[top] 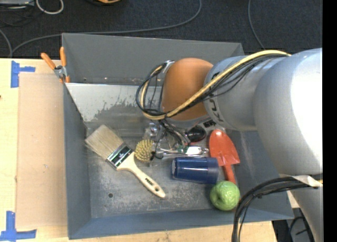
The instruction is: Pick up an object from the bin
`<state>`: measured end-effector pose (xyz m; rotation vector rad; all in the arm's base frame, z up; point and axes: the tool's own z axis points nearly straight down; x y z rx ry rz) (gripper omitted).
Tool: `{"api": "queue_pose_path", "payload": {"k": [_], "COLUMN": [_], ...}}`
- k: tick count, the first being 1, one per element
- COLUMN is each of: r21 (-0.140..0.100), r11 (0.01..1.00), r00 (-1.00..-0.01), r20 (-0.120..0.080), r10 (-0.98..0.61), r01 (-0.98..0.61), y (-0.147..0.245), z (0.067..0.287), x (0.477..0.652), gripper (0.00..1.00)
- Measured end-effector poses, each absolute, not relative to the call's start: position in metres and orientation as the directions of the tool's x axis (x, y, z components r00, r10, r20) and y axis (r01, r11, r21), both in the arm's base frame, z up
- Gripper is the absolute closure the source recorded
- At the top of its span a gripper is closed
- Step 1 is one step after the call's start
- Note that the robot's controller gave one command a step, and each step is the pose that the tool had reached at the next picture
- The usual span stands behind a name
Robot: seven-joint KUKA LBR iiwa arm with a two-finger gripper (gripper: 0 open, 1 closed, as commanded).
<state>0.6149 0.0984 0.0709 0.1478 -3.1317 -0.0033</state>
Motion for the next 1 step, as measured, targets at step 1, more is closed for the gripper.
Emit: {"api": "queue_pose_path", "payload": {"k": [1], "r21": [0.002], "r11": [0.996], "r00": [-0.996], "r20": [0.013], "r10": [-0.094], "r01": [-0.094], "y": [0.0982], "z": [0.0953], "x": [0.6132], "gripper": [1.0]}}
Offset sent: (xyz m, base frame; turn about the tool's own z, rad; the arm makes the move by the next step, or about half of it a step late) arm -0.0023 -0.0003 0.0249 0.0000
